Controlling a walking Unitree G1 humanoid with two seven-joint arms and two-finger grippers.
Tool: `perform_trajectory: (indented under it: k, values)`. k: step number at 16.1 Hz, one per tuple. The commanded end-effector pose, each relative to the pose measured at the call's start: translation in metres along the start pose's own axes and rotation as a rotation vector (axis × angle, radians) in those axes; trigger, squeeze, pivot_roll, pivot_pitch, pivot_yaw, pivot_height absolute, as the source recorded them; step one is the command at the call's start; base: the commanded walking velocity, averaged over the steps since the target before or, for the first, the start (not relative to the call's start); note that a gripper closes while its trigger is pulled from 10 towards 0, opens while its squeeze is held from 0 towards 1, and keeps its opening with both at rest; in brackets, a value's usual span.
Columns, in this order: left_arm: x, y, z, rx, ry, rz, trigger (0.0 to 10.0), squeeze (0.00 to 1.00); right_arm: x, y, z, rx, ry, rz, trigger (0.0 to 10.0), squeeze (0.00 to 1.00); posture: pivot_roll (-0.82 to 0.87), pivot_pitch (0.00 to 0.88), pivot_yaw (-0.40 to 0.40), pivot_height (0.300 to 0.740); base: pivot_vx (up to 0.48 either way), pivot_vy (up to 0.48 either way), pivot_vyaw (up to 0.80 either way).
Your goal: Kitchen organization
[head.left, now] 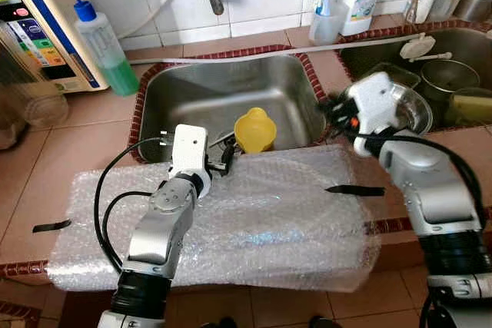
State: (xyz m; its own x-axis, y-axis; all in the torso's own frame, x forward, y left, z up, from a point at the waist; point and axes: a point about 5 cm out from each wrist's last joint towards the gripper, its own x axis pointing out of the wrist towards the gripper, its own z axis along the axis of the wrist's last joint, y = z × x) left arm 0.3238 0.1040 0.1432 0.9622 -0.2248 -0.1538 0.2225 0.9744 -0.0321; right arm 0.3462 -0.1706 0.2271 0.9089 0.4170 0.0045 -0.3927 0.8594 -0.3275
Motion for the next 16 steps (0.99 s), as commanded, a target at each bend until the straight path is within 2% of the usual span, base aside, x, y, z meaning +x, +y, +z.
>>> perform_trajectory:
  k: [1,2,6,8,9,12,16]
  values:
    - [-0.002,0.003,0.010,-0.026,-0.057,-0.008,10.0,0.00,-0.008,-0.004,0.009,-0.022,-0.022,-0.051,10.0,1.00,-0.32,0.164,0.134,0.740,0.000,0.000,0.00]
    - [-0.002,0.003,0.013,-0.036,-0.071,-0.015,10.0,0.00,-0.010,-0.006,0.011,-0.029,-0.024,-0.070,10.0,1.00,-0.33,0.163,0.134,0.740,0.000,0.000,0.00]
    - [-0.003,-0.012,0.022,-0.076,-0.119,-0.176,10.0,0.00,-0.029,-0.014,0.015,-0.032,0.010,-0.194,10.0,1.00,-0.36,0.160,0.140,0.740,0.000,0.000,0.00]
    - [-0.004,-0.019,0.026,-0.079,-0.131,-0.252,10.0,0.00,-0.037,-0.021,0.011,0.007,0.054,-0.285,10.0,1.00,-0.37,0.163,0.143,0.740,0.000,0.000,0.00]
    - [-0.006,-0.026,0.029,-0.068,-0.149,-0.330,10.0,0.00,-0.043,-0.027,0.007,0.051,0.091,-0.362,10.0,1.00,-0.38,0.165,0.147,0.740,0.000,0.000,0.00]
    - [-0.002,-0.025,0.028,-0.071,-0.142,-0.316,10.0,0.00,-0.048,-0.035,0.004,0.159,0.113,-0.441,10.0,1.00,-0.39,0.166,0.149,0.740,0.000,0.000,0.00]
    - [-0.004,-0.030,0.024,-0.078,-0.131,-0.332,10.0,0.00,-0.048,-0.049,-0.003,0.241,0.137,-0.512,10.0,1.00,-0.38,0.168,0.147,0.740,0.000,0.000,0.00]
